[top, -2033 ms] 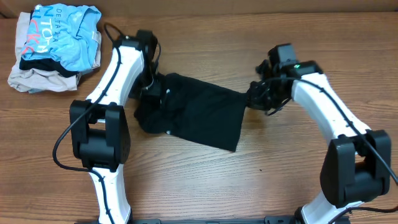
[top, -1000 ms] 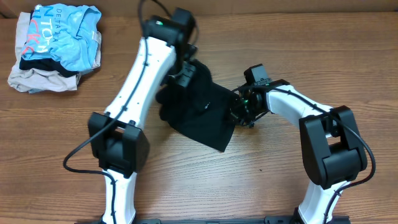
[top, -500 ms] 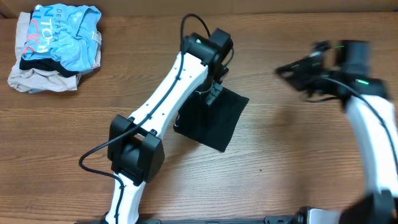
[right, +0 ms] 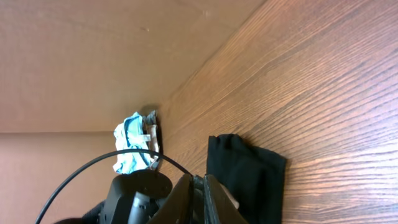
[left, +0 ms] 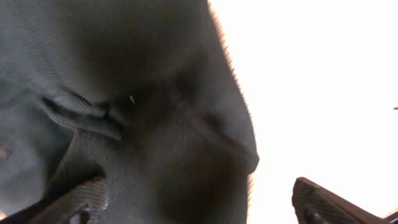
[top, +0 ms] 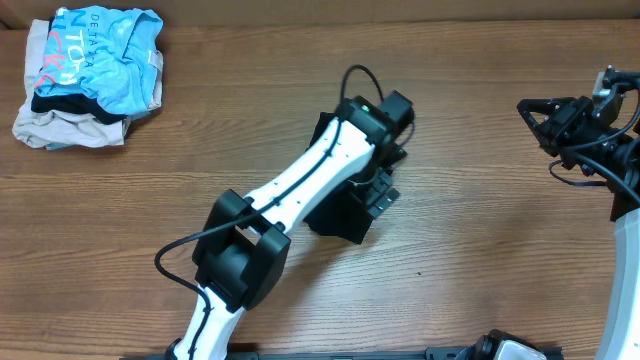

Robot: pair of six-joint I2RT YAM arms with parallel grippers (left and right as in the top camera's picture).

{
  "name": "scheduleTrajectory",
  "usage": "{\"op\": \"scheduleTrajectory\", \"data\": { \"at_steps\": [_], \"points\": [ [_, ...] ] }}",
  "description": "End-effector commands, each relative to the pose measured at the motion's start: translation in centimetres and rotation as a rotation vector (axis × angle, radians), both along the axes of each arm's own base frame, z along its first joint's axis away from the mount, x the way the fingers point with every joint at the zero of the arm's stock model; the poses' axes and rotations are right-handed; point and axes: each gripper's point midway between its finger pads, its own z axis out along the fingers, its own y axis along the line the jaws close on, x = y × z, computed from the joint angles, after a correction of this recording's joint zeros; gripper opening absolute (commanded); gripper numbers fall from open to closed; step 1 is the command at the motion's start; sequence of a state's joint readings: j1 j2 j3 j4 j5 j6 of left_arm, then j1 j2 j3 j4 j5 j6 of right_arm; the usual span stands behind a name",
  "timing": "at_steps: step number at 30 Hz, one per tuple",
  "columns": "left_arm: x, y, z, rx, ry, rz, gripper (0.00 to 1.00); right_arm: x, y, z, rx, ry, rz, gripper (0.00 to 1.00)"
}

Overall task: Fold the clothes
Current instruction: 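Release the right gripper and lift the folded bundle with the left gripper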

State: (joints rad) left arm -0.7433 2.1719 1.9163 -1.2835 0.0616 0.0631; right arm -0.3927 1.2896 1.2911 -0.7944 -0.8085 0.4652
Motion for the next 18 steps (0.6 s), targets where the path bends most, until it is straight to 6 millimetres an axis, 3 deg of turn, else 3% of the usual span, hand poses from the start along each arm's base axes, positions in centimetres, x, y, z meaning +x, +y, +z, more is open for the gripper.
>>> {"op": "scheduleTrajectory", "data": {
  "at_steps": [1,5,7,13,15,18],
  "points": [
    [0.2,-1.4,0.2,-0.052,0.004,0.056,1.0,-0.1,0.1,0.6,-0.017,-0.031,0.02,0.11],
    [2.3,-2.8,3.3,-0.144,-0.046,0.139,1.0,-0.3,0.1,0.2,-0.032,-0.023,0.028,0.14],
    [3.9,-2.9,5.8,-0.191,-0.09,0.178,1.0,-0.5,0.1,-0.4,-0.045,0.004,0.02,0.15],
    [9.3,-0.5,14.0,-0.329,-0.253,0.279,1.0,-1.5,2.0,-3.3,-0.132,0.115,0.074,0.25],
    [10.1,0.6,14.9,-0.335,-0.274,0.284,1.0,-1.6,3.2,-4.3,-0.161,0.149,0.111,0.29],
    [10.1,2.4,14.5,-0.295,-0.257,0.266,1.0,-1.6,4.6,-6.1,-0.22,0.21,0.145,0.41]
  ]
}}
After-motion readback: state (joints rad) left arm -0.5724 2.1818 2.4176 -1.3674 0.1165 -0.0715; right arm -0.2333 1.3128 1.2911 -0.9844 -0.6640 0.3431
